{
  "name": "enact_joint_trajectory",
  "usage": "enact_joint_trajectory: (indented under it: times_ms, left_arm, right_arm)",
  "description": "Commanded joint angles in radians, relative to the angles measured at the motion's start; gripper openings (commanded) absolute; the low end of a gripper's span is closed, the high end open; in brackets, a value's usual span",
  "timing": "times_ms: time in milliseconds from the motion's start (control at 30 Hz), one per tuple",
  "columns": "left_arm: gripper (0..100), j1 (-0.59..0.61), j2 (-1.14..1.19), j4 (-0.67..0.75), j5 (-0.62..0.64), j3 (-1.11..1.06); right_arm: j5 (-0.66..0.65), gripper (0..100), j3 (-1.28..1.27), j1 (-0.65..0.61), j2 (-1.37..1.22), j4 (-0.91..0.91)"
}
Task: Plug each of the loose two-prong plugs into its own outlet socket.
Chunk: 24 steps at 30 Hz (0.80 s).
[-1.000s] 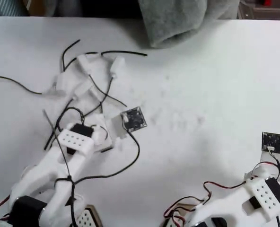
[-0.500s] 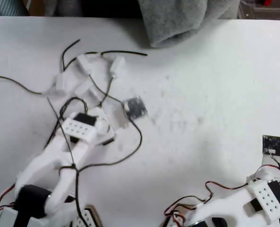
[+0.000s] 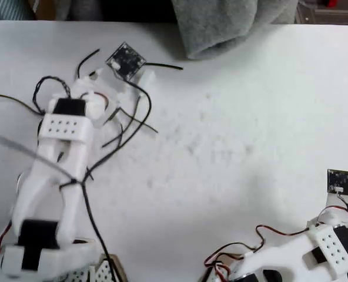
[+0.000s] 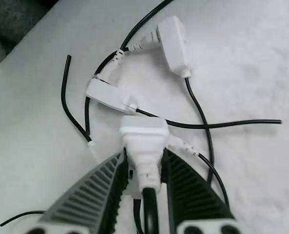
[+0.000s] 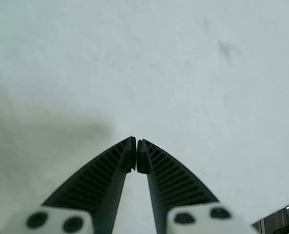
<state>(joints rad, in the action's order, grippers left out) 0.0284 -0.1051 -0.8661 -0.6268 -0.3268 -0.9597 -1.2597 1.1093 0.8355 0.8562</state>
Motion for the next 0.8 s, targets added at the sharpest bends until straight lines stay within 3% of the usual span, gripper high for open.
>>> enact_joint_trajectory:
  times_ms: [0, 233, 400, 467, 633, 767]
  left_arm:
    - [6, 0.054, 0.180, 0.075, 0.017, 0.176]
    - [6, 0.131, 0.702, -0.031, 0.020, 0.729]
    - [7, 0.143, 0.990, -0.241, 0.020, 1.143]
    - [12, 0.143, 1.082, -0.333, 0.020, 1.297]
    - [38, 0.142, 1.244, -0.588, 0.020, 1.662]
    - [41, 0.143, 1.296, -0.778, 0.061, 1.993]
  right_arm:
    - [-0.009, 1.9, 0.049, 0.010, 0.021, -0.019]
    - [-0.011, 1.9, 0.054, 0.036, 0.021, -0.019]
    - [-0.011, 1.9, 0.054, 0.031, 0.021, -0.019]
    - [-0.011, 1.9, 0.054, 0.027, 0.021, -0.019]
    - [-0.011, 1.9, 0.054, 0.024, 0.021, -0.019]
    - [-0.009, 1.9, 0.057, 0.022, 0.021, -0.019]
